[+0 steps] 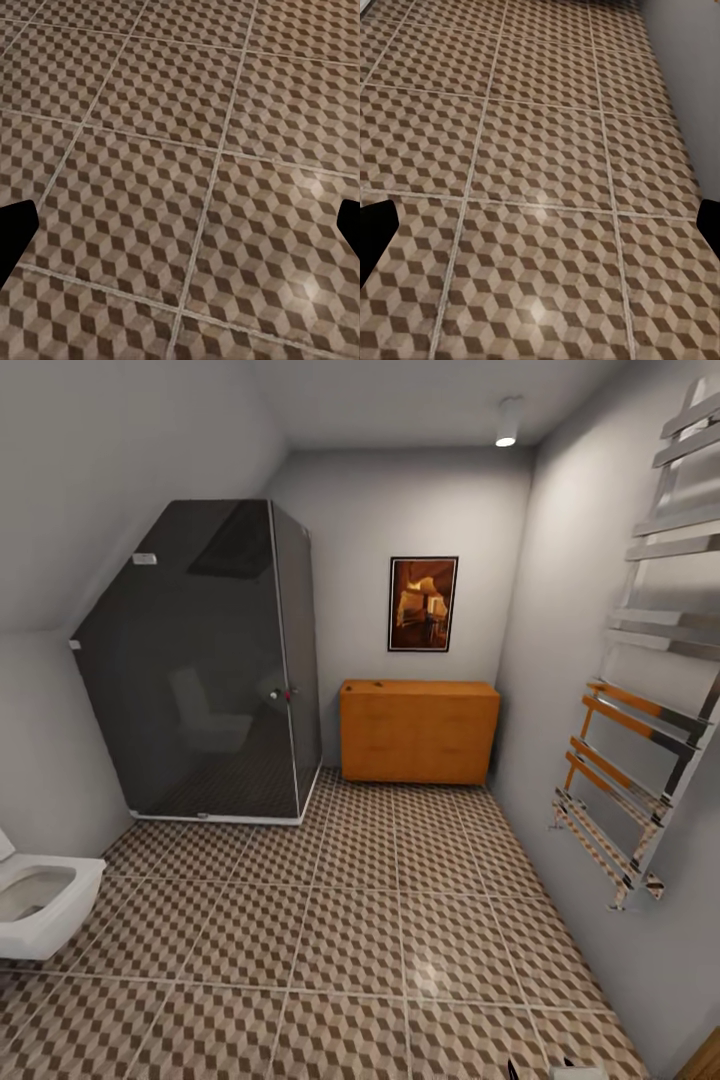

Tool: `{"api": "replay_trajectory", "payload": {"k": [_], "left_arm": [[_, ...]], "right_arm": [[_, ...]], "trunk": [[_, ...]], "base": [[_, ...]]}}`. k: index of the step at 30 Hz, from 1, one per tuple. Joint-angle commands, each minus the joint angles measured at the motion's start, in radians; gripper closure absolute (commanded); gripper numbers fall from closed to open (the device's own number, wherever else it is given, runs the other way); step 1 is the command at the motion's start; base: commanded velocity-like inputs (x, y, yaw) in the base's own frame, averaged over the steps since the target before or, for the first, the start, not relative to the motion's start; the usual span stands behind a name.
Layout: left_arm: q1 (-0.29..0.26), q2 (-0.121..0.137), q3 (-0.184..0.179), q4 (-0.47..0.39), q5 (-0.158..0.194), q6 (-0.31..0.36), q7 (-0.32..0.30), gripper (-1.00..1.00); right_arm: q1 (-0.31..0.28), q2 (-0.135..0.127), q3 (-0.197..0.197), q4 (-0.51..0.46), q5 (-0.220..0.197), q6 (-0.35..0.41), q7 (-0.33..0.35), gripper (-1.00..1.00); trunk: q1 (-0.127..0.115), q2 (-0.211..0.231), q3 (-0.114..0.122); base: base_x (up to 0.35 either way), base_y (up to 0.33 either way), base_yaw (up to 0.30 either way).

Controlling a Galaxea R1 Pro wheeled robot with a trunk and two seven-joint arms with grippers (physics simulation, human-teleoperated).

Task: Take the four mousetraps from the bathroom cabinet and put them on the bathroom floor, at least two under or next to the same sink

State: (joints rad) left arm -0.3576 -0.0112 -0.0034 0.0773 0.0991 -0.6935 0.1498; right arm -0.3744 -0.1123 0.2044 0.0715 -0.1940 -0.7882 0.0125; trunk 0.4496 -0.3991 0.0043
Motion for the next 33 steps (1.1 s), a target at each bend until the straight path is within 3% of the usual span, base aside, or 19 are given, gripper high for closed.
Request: {"api": "replay_trajectory", "payload": {"k": [1, 33], "left_arm": [[-0.001, 0.000, -0.001, 0.004, 0.008, -0.006, -0.003, -1.00], [-0.001, -0.001, -0.001, 0.004, 0.008, -0.006, -0.002, -1.00]], "right_arm": [[-0.001, 0.000, 0.009, 0.004, -0.008, -0.005, 0.001, -1.00], [-0.001, 0.000, 0.012, 0.004, -0.006, -0.006, 0.011, -1.00]], "trunk": [[0.000, -0.001, -0.001], [0.000, -0.001, -0.004]], "base": [[0.000, 0.000, 0.000], [0.000, 0.000, 0.000]]}}
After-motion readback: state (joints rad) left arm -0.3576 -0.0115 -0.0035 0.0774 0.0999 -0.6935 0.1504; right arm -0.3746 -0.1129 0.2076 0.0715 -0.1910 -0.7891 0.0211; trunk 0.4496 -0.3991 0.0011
